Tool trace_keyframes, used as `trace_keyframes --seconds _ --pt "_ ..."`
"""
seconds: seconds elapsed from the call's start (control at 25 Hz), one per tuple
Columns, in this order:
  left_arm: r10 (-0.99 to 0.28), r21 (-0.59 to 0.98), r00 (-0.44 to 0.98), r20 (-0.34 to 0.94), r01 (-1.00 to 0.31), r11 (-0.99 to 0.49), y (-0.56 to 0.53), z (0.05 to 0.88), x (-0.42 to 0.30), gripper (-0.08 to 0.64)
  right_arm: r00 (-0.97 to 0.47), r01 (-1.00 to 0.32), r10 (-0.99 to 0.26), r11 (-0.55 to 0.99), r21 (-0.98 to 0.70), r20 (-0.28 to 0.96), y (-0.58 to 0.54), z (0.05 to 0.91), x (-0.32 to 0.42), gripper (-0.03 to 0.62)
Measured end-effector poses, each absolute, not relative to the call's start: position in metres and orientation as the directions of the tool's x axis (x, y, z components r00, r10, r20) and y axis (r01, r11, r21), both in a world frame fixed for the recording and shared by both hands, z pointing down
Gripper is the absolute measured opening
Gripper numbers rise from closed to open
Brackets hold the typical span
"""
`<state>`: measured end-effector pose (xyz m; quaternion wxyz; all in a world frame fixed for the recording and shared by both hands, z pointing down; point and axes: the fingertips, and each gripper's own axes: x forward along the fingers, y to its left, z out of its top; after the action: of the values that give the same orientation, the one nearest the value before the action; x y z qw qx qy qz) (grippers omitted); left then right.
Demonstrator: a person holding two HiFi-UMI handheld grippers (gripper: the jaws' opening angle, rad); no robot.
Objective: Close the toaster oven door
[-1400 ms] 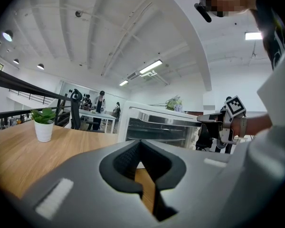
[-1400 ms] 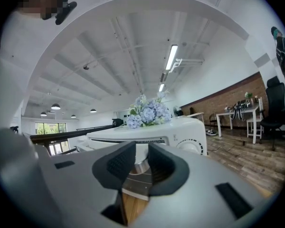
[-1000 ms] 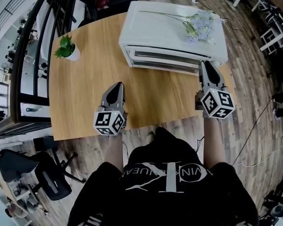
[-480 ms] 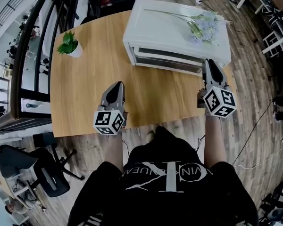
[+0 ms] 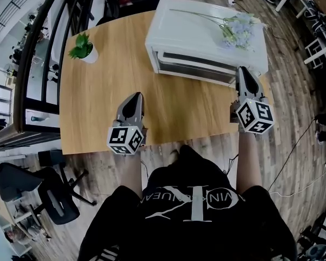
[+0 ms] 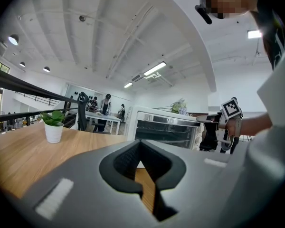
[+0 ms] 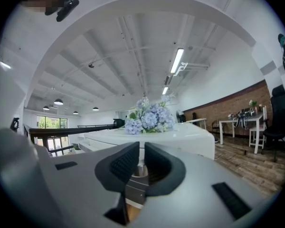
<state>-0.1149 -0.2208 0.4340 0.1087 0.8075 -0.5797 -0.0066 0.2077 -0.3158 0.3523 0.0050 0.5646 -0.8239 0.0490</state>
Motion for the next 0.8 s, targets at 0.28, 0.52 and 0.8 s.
trace_keyframes --seconds 0.28,0.52,0.8 --pt "-0.941 0.178 0.323 0.103 -0.937 -0.302 -0.216 0.428 -0.117 0.006 -0.415 -0.908 -0.909 0.411 -0.074 0.041 -0.305 0.345 0.192 0.034" --pt "-0.940 0.175 0.328 0.092 -0.935 -0.309 -0.212 0.423 -0.117 0.006 -0.428 -0.902 -0.902 0.424 -0.080 0.051 -0.290 0.349 0.190 0.028" --pt "-0.939 0.172 0.333 0.081 -0.933 -0.316 -0.211 0.416 -0.112 0.006 -0.450 -0.892 -0.891 0.445 -0.082 0.059 -0.273 0.355 0.189 0.026"
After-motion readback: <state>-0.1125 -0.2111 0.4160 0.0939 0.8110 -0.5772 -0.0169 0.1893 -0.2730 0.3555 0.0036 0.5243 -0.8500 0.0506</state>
